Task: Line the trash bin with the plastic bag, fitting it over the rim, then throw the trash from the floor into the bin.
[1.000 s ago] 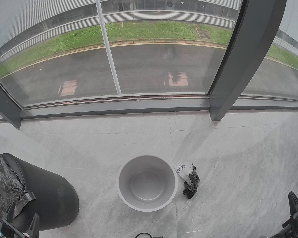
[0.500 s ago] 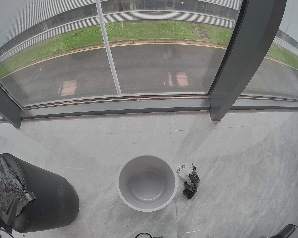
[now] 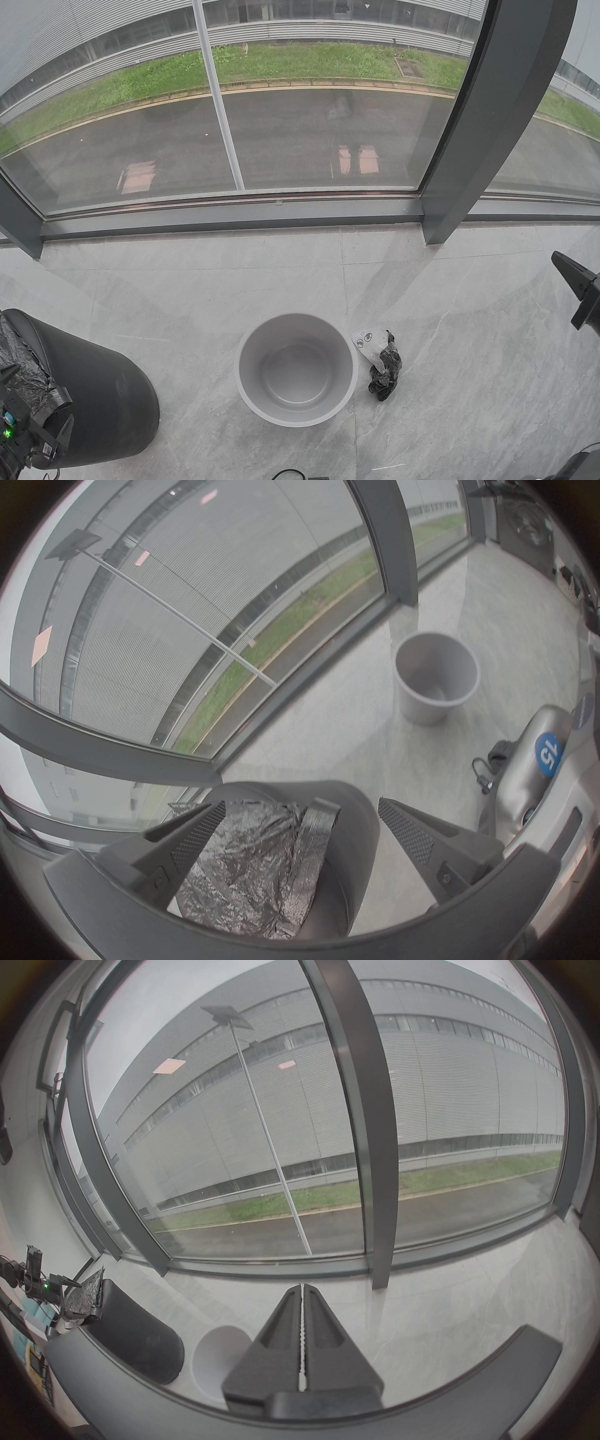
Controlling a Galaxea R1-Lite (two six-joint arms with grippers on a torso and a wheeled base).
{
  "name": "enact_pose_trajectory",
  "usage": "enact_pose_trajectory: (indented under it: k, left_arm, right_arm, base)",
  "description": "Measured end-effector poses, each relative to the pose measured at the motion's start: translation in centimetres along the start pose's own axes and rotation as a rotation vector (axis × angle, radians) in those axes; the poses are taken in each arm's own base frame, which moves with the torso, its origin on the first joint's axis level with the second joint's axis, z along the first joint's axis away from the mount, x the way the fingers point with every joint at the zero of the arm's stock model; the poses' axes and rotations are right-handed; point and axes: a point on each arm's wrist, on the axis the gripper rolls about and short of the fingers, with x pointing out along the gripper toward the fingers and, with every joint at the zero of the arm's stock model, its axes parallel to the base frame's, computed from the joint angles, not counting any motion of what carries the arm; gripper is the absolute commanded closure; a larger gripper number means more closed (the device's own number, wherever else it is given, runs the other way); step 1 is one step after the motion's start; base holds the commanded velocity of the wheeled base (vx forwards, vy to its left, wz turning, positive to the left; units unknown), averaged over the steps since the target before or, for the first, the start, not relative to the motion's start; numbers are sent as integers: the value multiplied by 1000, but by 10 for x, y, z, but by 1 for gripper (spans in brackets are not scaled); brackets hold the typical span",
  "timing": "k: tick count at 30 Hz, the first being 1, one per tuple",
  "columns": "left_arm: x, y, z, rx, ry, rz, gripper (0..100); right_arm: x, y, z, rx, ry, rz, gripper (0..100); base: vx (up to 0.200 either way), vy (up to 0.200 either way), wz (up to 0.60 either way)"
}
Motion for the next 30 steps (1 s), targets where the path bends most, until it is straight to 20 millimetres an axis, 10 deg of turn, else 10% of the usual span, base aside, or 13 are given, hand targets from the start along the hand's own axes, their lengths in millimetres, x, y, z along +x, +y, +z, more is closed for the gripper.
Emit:
enact_pose_trajectory:
  k: [30]
  left_arm:
    - [39, 5, 2, 24, 266, 110, 0]
  right_arm:
    - [16, 0, -14, 32, 91, 3, 100]
  base:
    - [0, 0, 0]
